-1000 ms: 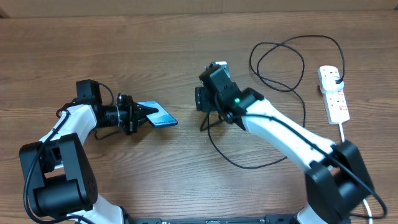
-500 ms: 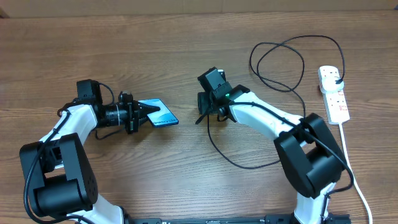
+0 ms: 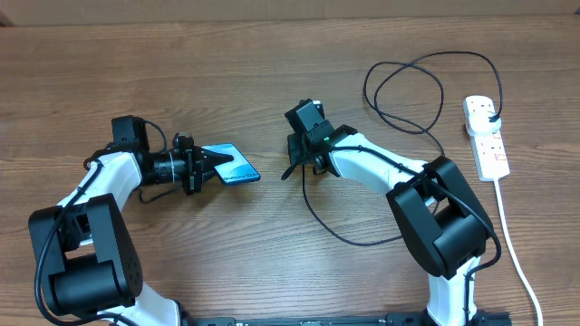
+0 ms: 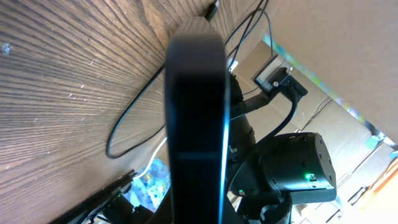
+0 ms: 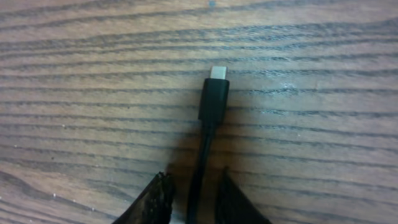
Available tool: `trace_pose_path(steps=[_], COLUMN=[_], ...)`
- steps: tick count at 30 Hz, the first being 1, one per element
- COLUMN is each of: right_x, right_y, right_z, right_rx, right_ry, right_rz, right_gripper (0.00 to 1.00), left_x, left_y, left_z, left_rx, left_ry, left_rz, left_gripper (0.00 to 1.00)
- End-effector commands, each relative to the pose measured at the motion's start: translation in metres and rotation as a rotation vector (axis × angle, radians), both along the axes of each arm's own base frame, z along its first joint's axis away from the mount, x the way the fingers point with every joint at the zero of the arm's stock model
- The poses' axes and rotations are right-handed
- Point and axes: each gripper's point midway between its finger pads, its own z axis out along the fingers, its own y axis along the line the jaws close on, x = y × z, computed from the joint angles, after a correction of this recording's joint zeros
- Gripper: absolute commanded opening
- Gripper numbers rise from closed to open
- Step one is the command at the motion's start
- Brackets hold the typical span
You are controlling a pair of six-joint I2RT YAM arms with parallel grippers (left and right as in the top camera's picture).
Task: Plug charger to phone and switch on socket
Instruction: 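Lower the right gripper and grasp the black cable's USB-C plug, then raise the phone upright with the left gripper and bring plug below it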
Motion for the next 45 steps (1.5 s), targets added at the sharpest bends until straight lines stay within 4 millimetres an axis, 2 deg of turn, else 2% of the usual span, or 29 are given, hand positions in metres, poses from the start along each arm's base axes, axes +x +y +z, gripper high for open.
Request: trace_pose_path(steps=[1,7,8,11,16,19,22,24,25,29,30,33,36,39,42,45], right_x=[0.002,0.004,0.004,0.004,0.003,-0.001,-0.007,-0.015,-0.024,-0.05,-0.066,-0.091,-0.117,-0.139,-0.158,-0.171], right_y=[0.0,0.001,0.002,0.001,0.001,-0.004,-0.016,-0.022,-0.021,-0.024,-0.03,-0.042,-0.046,-0.037,-0.012,0.015], right_z=[-0.013,-0.021,-0.022,-0.022,-0.015,0.007,0.045,0.073,0.094,0.152,0.178,0.207,0.219,0.225,0.224,0.214], right_rx=[-0.007,-0.007,-0.006,-0.008,-0.014,-0.037,-0.054,-0.026,0.034,0.188,0.239,0.265,0.266,0.294,0.333,0.358], right_ry=[0.016,0.015,0.014,0.017,0.029,0.064,0.091,0.098,0.112,0.131,0.134,0.121,0.118,0.083,0.026,-0.006], right_rz=[0.001,0.0,0.0,-0.001,-0.002,-0.008,-0.023,-0.023,-0.007,0.036,0.047,0.056,0.082,0.145,0.247,0.337], right_gripper=[0.24,0.24,0.22,0.06,0.04,0.04,0.04,0.04,0.04,0.04,0.04,0.04,0.04,0.04,0.04,0.04], left_x=[0.001,0.001,0.0,0.0,0.0,-0.002,0.004,0.012,0.021,0.047,0.056,0.064,0.069,0.075,0.079,0.08], left_y=[-0.005,-0.005,-0.005,-0.005,-0.005,-0.006,-0.011,-0.017,-0.022,-0.037,-0.045,-0.059,-0.063,-0.061,-0.059,-0.059], left_z=[0.013,0.013,0.013,0.013,0.013,0.013,0.019,0.035,0.046,0.073,0.091,0.121,0.135,0.135,0.133,0.133], left_rx=[-0.053,-0.053,-0.053,-0.054,-0.055,-0.063,-0.073,-0.12,-0.137,-0.13,-0.127,-0.116,-0.103,-0.087,-0.083,-0.101], left_ry=[-0.008,-0.008,-0.008,-0.007,-0.003,0.01,-0.075,-0.203,-0.306,-0.509,-0.63,-0.823,-0.909,-0.903,-0.872,-0.816], left_rz=[-0.007,-0.008,-0.009,-0.009,-0.009,-0.01,-0.035,-0.075,-0.104,-0.145,-0.169,-0.195,-0.178,-0.142,-0.115,-0.097], left_gripper=[0.04,0.04,0.04,0.04,0.04,0.04,0.04,0.04,0.04,0.04,0.04,0.04,0.04,0.04,0.04,0.04])
